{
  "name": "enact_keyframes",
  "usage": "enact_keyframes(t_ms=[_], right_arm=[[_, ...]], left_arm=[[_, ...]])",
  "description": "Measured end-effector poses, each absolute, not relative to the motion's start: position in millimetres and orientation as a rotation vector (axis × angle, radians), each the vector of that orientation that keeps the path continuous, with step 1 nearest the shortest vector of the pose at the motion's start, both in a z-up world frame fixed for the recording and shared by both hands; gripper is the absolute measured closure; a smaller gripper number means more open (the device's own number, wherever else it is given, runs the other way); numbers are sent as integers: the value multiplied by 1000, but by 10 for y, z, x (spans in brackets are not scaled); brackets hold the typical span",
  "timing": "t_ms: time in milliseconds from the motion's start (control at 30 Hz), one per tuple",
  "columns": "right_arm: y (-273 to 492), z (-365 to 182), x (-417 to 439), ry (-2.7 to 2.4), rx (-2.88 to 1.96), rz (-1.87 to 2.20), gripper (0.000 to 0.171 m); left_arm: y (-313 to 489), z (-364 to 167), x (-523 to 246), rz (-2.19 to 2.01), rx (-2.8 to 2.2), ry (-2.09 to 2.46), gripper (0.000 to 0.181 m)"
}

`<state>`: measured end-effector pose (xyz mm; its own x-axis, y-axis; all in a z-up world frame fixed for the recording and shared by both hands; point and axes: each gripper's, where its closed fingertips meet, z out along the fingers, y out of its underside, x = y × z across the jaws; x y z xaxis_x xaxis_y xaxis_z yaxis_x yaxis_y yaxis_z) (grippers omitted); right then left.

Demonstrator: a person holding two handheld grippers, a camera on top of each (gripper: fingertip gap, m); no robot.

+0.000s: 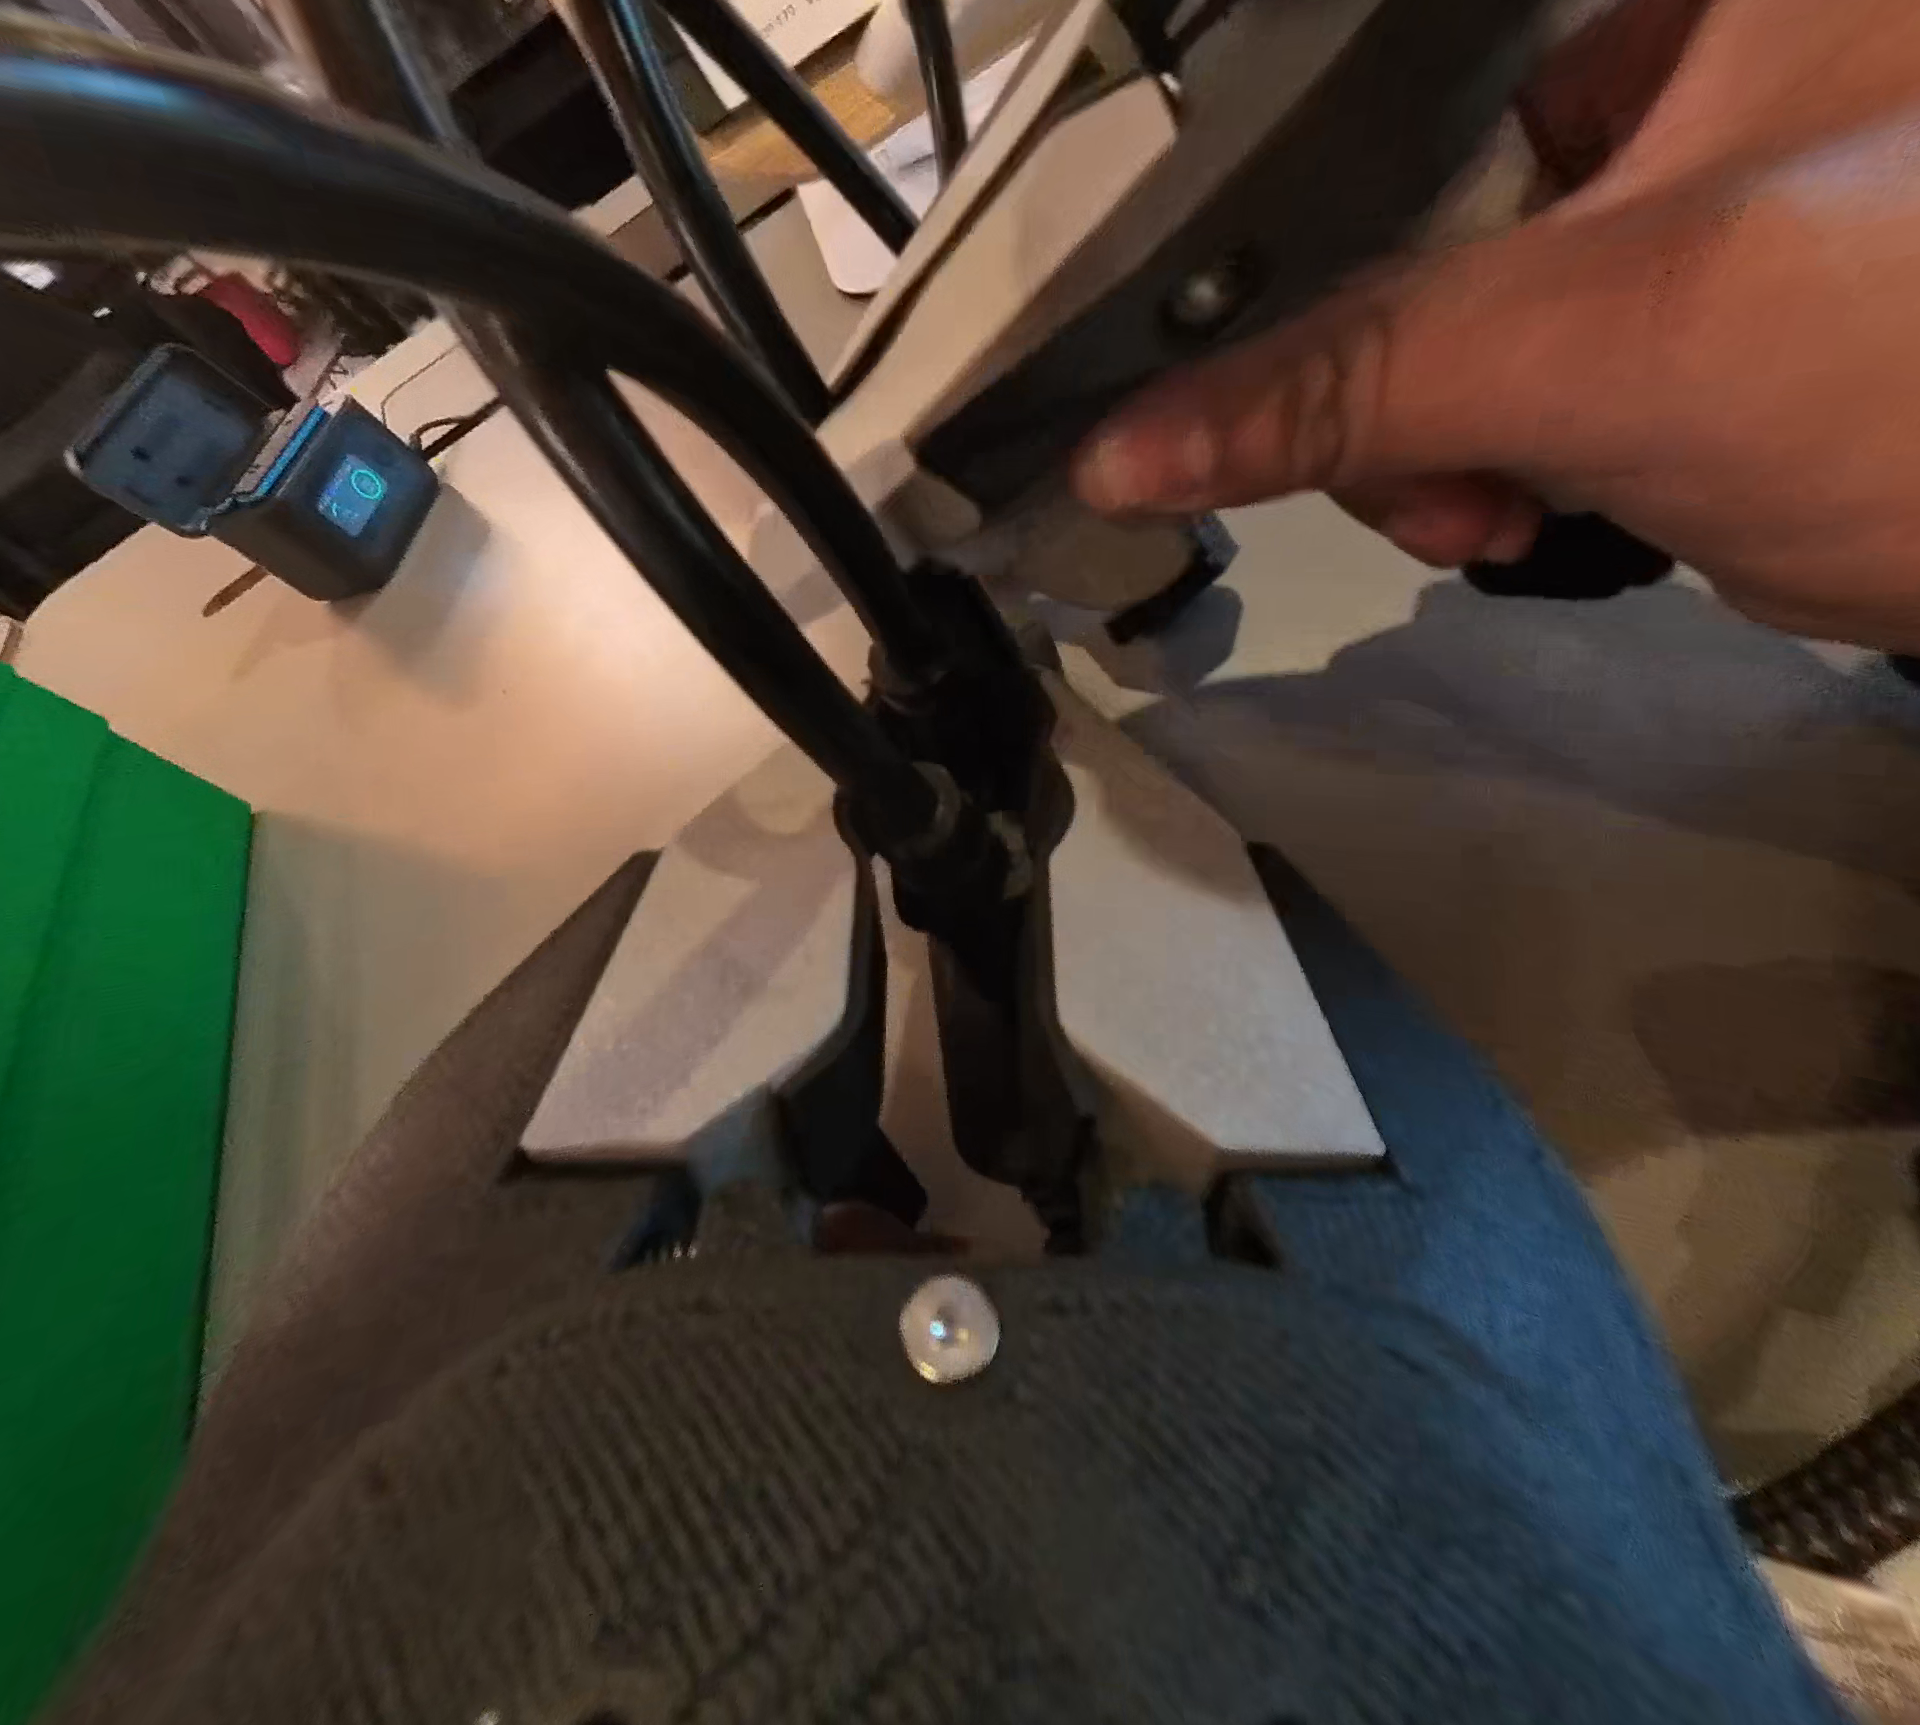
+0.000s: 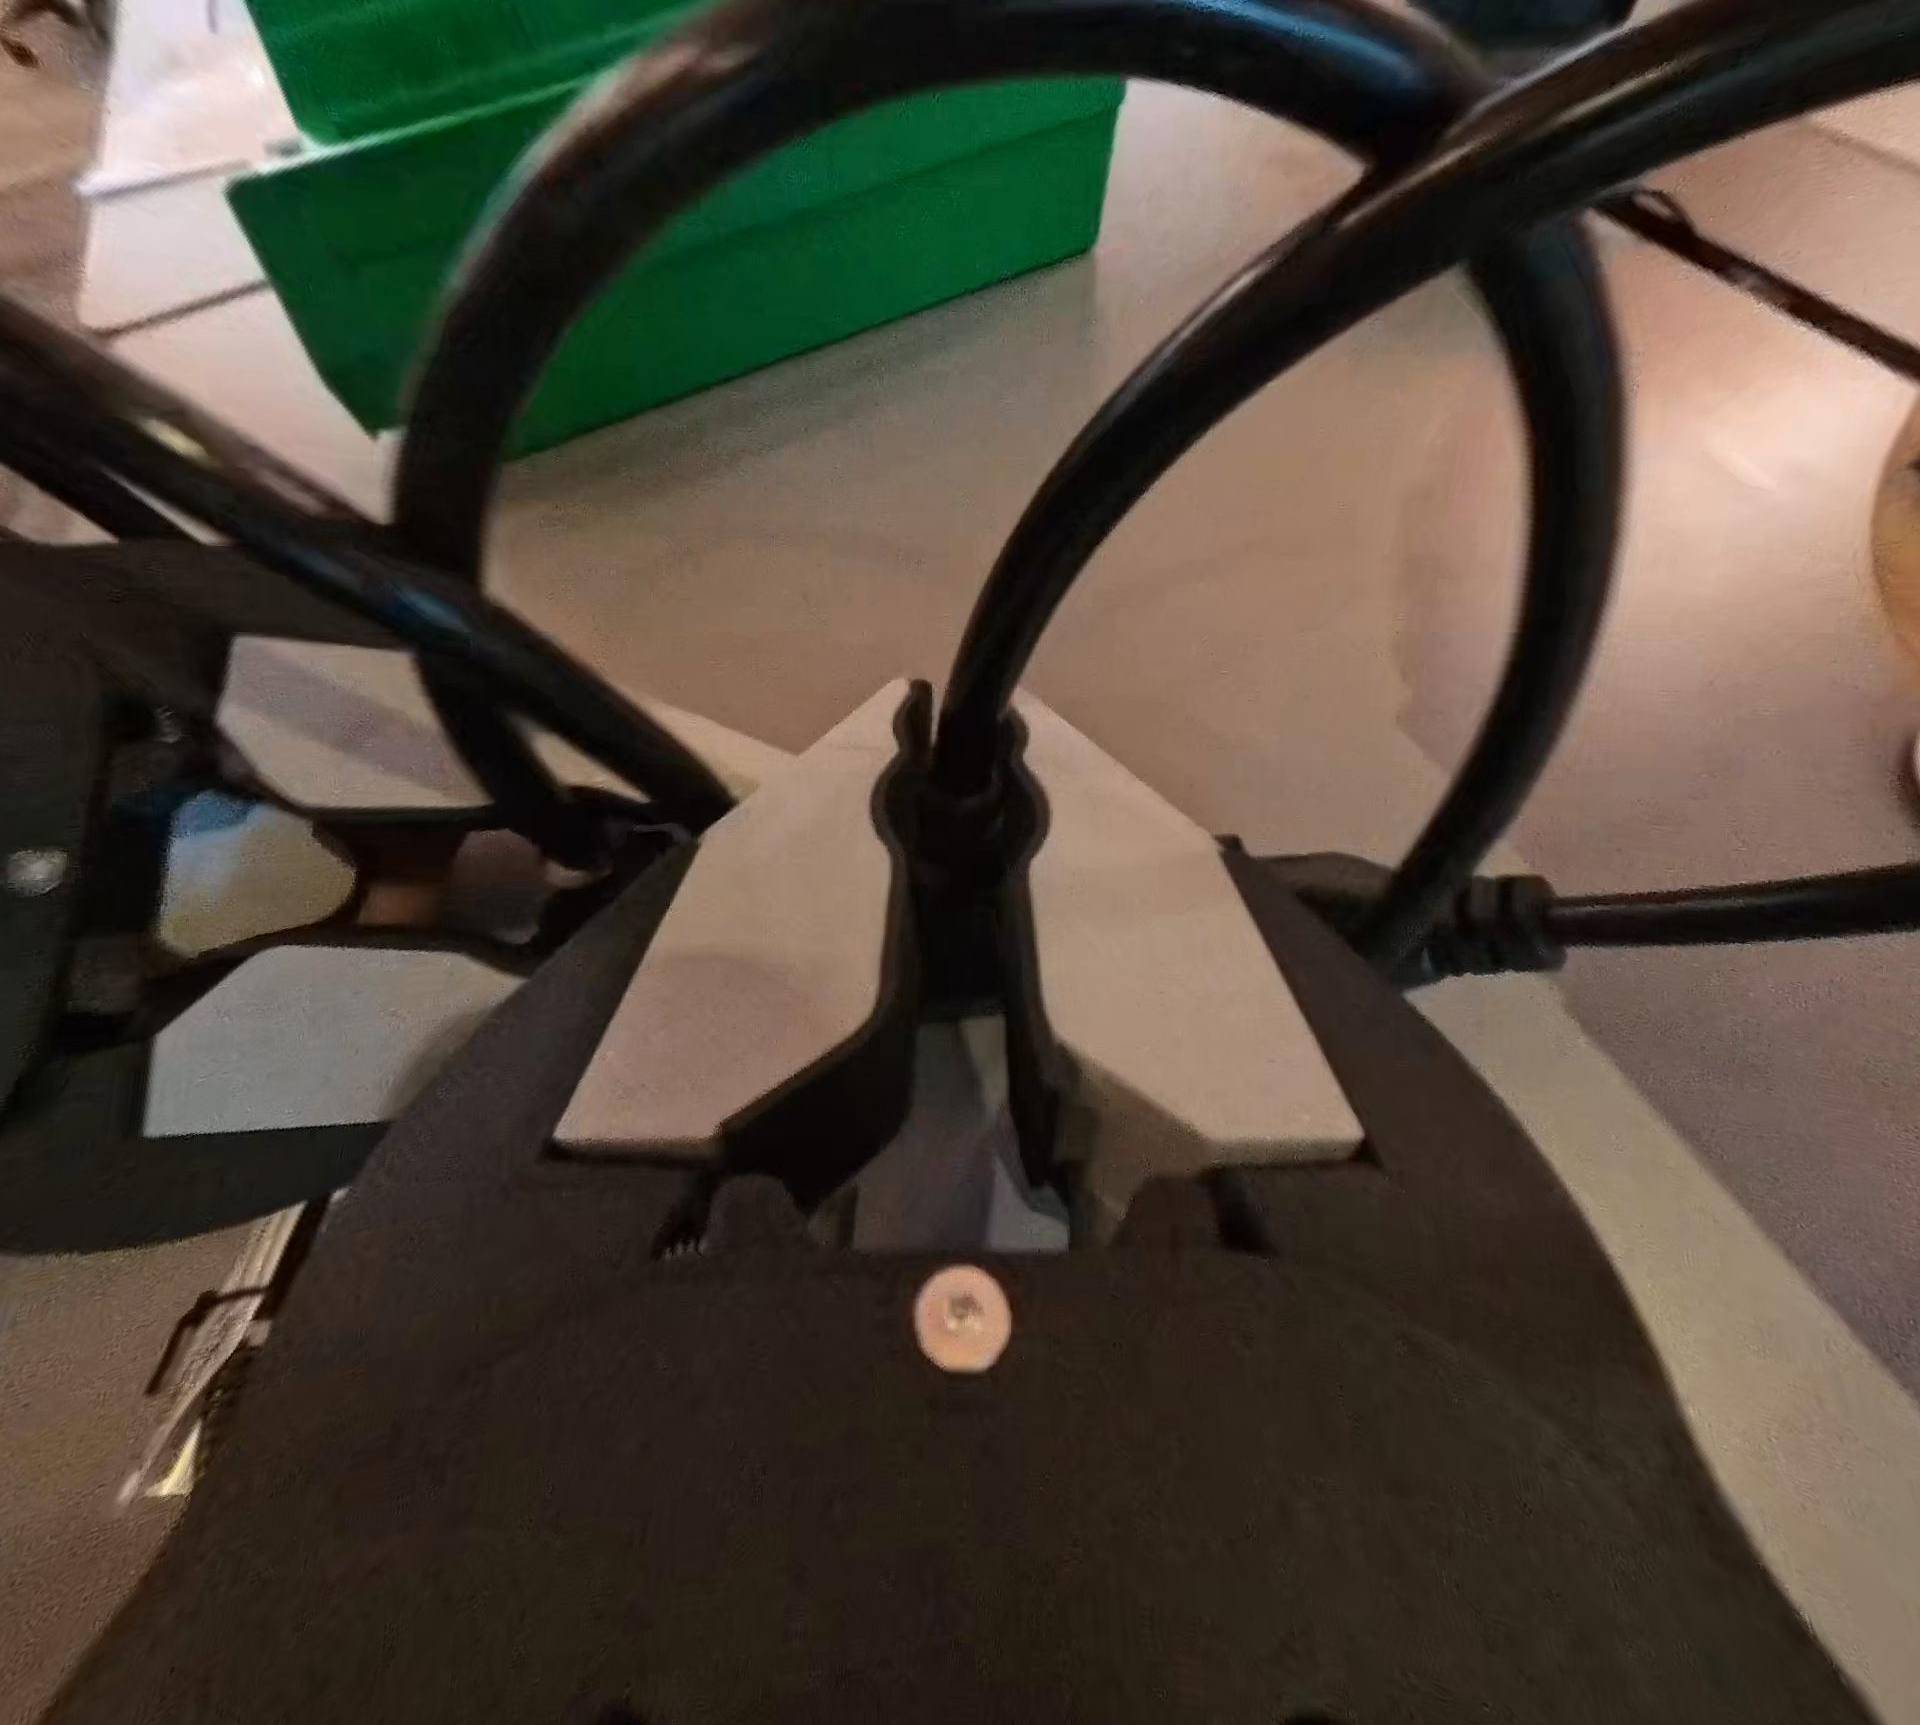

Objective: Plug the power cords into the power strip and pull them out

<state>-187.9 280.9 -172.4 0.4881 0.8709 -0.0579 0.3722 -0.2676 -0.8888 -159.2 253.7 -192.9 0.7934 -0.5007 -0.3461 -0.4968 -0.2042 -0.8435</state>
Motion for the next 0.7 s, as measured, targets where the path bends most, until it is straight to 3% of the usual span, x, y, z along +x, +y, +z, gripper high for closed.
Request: enact_keyframes(t_ms=[200,333,700], right_arm=[[2760,-1685,-1903,-1121,-1776,597,162],[2887,-1741,-1876,-1030,-1842,921,163],[2717,-1590,-1915,-1117,-1718,527,162]], left_arm=[[2526,-1871,-1630,-18,-1814,741,159],[2527,-1937,-1610,25,-1853,748,159],[2535,-1834,-1639,-42,-1808,711,159]])
